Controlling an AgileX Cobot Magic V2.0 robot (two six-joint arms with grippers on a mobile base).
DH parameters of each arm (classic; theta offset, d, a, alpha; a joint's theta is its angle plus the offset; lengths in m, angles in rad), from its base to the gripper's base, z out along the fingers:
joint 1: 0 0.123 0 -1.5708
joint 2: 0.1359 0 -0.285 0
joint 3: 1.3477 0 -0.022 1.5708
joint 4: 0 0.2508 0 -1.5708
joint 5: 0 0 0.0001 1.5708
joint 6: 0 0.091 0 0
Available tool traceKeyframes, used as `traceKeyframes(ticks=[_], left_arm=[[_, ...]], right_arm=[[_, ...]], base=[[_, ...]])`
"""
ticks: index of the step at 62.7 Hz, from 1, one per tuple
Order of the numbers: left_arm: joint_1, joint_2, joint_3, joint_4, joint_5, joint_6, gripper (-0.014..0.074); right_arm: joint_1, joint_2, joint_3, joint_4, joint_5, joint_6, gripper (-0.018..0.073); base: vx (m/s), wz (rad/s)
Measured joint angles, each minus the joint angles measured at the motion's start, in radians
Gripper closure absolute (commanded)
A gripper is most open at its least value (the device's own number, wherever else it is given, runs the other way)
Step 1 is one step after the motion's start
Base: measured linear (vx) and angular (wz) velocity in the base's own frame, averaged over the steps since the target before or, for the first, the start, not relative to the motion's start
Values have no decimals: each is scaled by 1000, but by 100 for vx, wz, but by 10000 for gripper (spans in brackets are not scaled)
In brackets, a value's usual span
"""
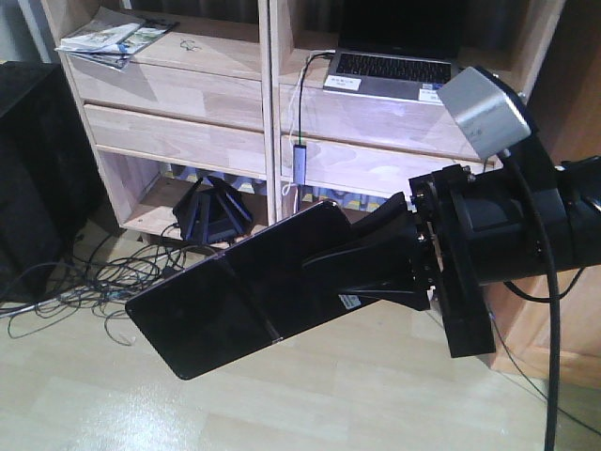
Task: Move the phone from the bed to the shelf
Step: 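Keep holding the phone while turning toward the wooden shelf unit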
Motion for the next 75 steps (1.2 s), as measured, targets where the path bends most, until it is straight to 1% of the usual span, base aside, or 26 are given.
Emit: traceKeyframes(ticks=[35,75], left_arm=[[0,0,0,0,0,0,596],[0,0,0,0,0,0,596]], right_arm=[[0,0,0,0,0,0,561],[0,0,0,0,0,0,561]], base=[[24,-4],[23,-15]])
